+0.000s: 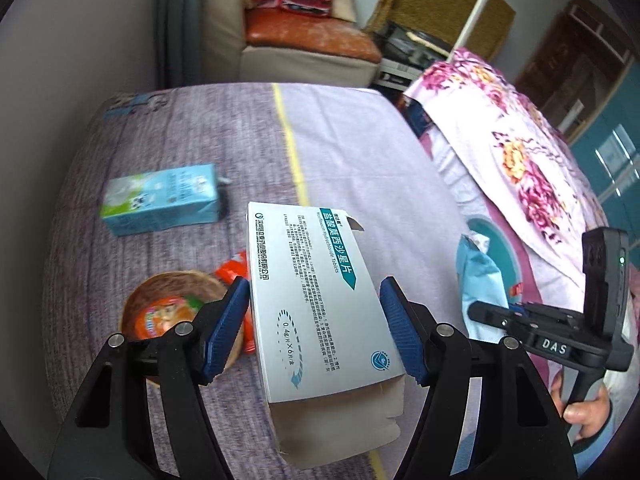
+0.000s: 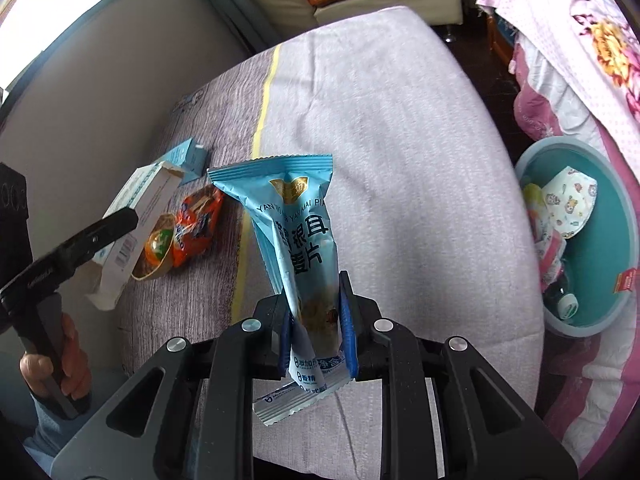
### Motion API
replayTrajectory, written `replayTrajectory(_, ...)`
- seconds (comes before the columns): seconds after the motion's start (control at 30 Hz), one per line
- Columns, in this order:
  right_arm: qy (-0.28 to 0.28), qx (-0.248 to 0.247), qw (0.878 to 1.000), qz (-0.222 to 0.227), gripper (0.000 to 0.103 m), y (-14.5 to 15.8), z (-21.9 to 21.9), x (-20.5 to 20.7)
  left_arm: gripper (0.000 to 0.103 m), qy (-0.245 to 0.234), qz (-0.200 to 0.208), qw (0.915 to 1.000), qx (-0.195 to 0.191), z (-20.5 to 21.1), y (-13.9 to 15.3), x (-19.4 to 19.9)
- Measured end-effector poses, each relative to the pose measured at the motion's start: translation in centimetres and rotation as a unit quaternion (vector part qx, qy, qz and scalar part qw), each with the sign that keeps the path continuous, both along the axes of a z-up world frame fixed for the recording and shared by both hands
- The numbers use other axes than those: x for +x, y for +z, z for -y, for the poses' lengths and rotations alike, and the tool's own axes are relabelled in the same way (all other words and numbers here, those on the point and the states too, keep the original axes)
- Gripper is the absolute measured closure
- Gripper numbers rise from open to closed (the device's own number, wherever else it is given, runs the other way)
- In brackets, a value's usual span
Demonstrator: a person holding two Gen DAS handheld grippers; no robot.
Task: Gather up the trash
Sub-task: 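Carry the blue wrapper and white box over the teal wastebasket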
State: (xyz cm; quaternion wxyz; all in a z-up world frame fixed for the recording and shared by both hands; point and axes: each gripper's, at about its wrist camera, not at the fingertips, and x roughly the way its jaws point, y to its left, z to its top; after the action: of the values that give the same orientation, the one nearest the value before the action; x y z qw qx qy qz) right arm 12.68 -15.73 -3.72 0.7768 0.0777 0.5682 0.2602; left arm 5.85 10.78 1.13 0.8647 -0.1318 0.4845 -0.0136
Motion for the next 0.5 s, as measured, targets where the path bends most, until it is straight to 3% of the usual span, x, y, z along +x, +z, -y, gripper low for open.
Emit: replayTrajectory(0.5, -0.081, 0.017, 0.996, 0.035, 0.083, 1.7, 8.0, 1.0, 0.034, -0.084, 0.006, 0.9964, 0.009, 9.0, 0.1, 3.1)
